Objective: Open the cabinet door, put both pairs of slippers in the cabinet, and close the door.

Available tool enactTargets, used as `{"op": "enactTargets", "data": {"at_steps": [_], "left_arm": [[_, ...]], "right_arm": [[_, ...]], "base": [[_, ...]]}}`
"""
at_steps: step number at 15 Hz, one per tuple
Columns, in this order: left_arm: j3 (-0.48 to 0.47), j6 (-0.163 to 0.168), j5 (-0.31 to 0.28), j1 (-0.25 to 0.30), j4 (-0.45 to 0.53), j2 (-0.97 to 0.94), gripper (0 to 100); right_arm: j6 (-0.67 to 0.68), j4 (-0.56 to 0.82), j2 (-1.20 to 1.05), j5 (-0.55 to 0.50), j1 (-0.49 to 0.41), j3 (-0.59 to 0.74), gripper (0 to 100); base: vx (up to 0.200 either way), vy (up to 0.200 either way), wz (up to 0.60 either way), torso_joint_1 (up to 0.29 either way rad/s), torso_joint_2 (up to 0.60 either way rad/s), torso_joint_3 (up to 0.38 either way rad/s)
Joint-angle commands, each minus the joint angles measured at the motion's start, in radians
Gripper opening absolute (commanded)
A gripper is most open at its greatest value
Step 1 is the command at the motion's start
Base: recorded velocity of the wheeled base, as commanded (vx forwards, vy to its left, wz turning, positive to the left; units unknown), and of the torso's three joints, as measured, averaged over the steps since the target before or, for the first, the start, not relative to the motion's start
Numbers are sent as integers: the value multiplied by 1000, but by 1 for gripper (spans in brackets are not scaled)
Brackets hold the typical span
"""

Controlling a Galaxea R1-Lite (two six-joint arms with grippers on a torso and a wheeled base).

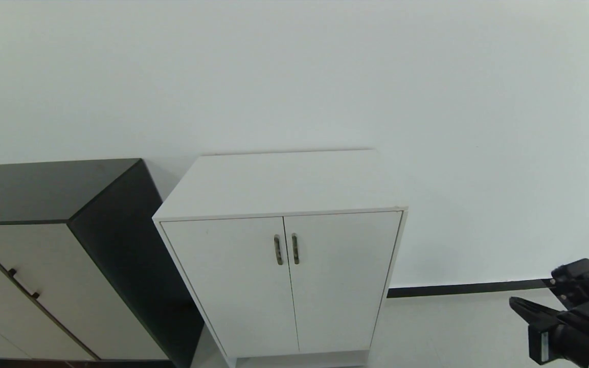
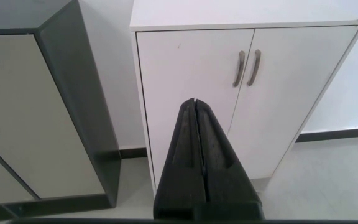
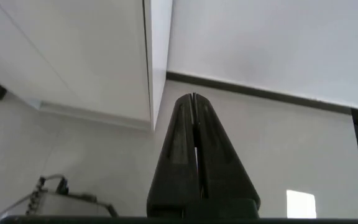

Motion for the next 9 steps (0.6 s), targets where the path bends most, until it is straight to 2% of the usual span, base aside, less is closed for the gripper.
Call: {"op": "enactTargets", "data": {"at_steps": [1,2,5,9], "left_arm": [[0,0,0,0,0,1,0],[0,0,0,0,0,1,0],[0,0,0,0,0,1,0],[0,0,0,0,0,1,0]], "right_arm": [[-2,326,-361,43,-4,8,0],[3,463,-462,61,-4,8,0],[21,728,-692,72,-4,8,0],[26,998,-937,75,-4,8,0]], "base": [[0,0,0,0,0,0],[0,0,0,0,0,0],[0,0,0,0,0,0],[0,0,0,0,0,0]]}}
